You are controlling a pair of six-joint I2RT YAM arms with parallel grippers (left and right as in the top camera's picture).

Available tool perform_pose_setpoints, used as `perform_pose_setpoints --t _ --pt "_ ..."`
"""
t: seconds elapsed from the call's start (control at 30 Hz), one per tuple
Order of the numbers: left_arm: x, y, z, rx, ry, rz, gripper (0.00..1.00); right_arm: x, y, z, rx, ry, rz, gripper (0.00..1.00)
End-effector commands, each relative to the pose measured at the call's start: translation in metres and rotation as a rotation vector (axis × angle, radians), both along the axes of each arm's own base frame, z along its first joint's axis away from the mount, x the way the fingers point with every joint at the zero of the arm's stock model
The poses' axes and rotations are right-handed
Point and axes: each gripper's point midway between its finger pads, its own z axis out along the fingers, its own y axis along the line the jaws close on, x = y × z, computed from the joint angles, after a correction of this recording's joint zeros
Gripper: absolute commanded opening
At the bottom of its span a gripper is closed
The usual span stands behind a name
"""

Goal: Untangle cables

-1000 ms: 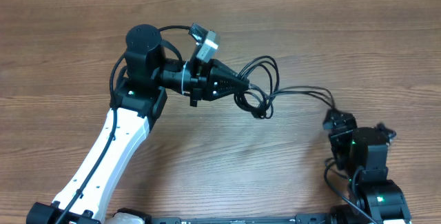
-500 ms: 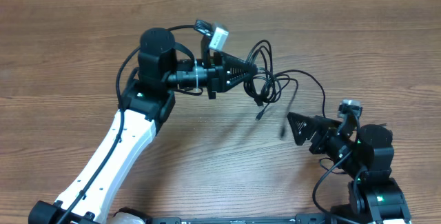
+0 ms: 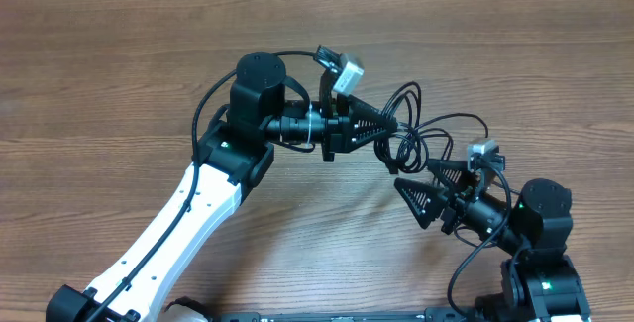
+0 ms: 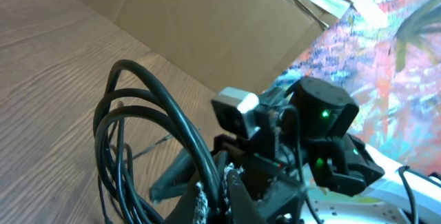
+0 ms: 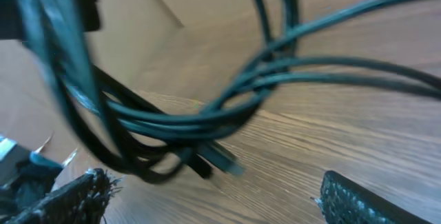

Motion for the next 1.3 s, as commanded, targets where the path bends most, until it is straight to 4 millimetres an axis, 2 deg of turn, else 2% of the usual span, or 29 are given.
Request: perform_pose_setpoints --t 0.0,0.07,0.23,0.43,0.47,0.5,0.53,0.6,0.67,0.7,0.87,0.93,1.03,1.07,1.17,1.27 --pt "-0.002 -0.001 0.009 -0.012 -0.069 -0.012 0.04 -0.007 0.008 0.013 0.017 -0.059 0.076 0.88" --pt "-0.004 -0.003 0.007 -0.011 -0.062 -0.029 0.04 -0.007 0.009 0.018 0.021 -0.084 0.084 0.81" --pt "-0.015 -0.009 0.004 -0.008 -0.058 -0.07 0.04 -0.006 0.009 0.022 0.021 -0.106 0.083 0.53" --pt "-0.029 -0.019 -0.001 0.005 -0.064 -0.114 0.04 -0.005 0.009 0.025 0.021 -0.12 0.081 0.48" --pt "-0.031 -0.02 -0.002 0.009 -0.064 -0.12 0.04 -0.005 0.009 0.025 0.021 -0.12 0.081 0.44" --pt "-0.032 -0.02 -0.003 0.011 -0.06 -0.122 0.04 -0.005 0.009 0.024 0.02 -0.12 0.079 0.37" --pt "-0.032 -0.021 -0.003 0.011 -0.059 -0.124 0.04 -0.003 0.008 0.024 0.017 -0.119 0.069 0.22" --pt "-0.032 -0.021 -0.003 0.011 -0.06 -0.122 0.04 -0.001 0.006 0.023 0.014 -0.114 0.054 0.04" --pt "-0.032 -0.02 -0.003 0.011 -0.059 -0.121 0.05 0.001 0.004 0.02 0.008 -0.104 0.034 0.04" --pt "-0.032 -0.02 -0.003 0.012 -0.054 -0.121 0.11 0.003 0.002 0.018 0.002 -0.095 0.016 0.04" --pt "-0.032 -0.021 -0.003 0.012 -0.032 -0.123 0.63 0.016 -0.014 0.007 0.018 0.003 -0.13 0.04" --pt "-0.032 -0.02 -0.003 0.012 -0.032 -0.122 0.78 0.02 -0.02 0.004 0.022 0.028 -0.175 0.04" --pt "-0.032 -0.02 -0.003 0.012 -0.033 -0.121 0.92 0.023 -0.026 -0.001 0.024 0.057 -0.227 0.04" --pt "-0.032 -0.02 -0.003 0.012 -0.03 -0.121 1.0 0.027 -0.033 -0.006 0.024 0.086 -0.28 0.04" --pt "-0.031 -0.021 -0.003 0.016 -0.004 -0.111 1.0 0.029 -0.043 -0.015 0.013 0.131 -0.351 0.04" --pt "-0.021 -0.021 -0.008 0.037 0.041 -0.048 1.0 0.03 -0.044 -0.016 0.001 0.127 -0.355 0.04"
